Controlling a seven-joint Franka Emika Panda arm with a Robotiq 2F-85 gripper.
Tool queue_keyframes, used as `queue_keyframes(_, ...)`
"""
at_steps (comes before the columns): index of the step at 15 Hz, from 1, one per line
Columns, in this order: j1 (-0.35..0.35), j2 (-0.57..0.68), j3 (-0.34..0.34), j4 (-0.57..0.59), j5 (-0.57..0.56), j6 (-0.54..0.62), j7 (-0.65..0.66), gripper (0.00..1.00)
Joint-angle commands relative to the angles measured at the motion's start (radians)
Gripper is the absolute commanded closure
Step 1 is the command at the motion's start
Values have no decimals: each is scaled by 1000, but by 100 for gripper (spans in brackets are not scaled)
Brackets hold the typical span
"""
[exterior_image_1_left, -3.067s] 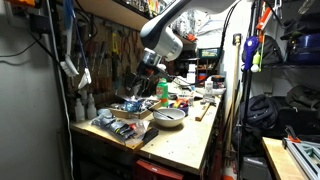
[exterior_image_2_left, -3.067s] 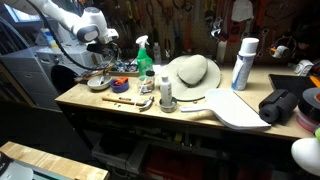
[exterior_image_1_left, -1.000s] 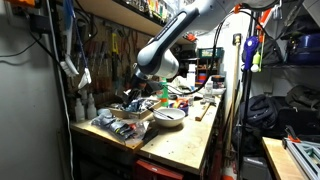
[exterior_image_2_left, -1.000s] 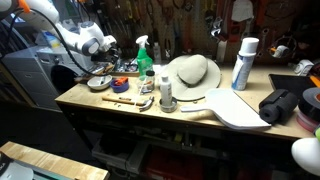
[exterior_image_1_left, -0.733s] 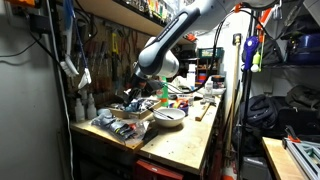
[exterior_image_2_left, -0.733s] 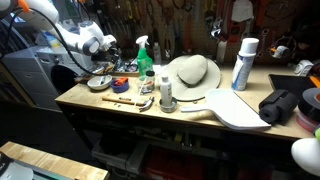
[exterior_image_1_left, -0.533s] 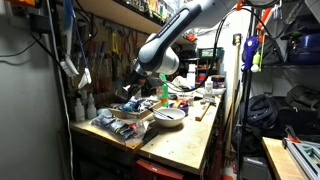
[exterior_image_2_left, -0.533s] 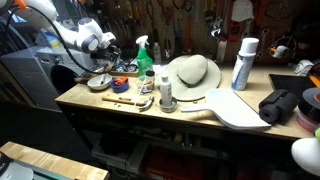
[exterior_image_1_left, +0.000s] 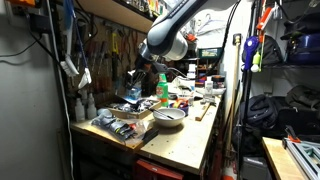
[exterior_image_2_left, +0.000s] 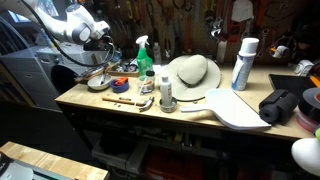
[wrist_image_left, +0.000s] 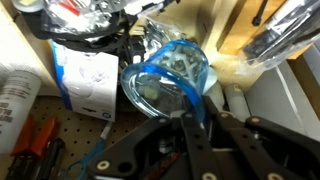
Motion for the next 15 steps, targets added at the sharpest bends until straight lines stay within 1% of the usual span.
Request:
queue_keyframes(1, 61, -150, -132, -164, -121, 15, 123, 97)
queue_keyframes(4, 97, -227, -237, -249, -278, 9, 252, 97)
queue_keyframes(5, 103, -245, -263, -267, -336, -1, 302, 97)
queue_keyframes(7, 105, -278, -286, -302, -434, -28, 384, 97)
queue_keyframes(11, 114, -281, -261, -344, -550, -62, 480, 97)
queue_keyframes(13, 131, -249, -262, -331, -646, -56, 568, 97)
queue_keyframes(15, 148, -224, -262, -310, -710, -50, 637, 97)
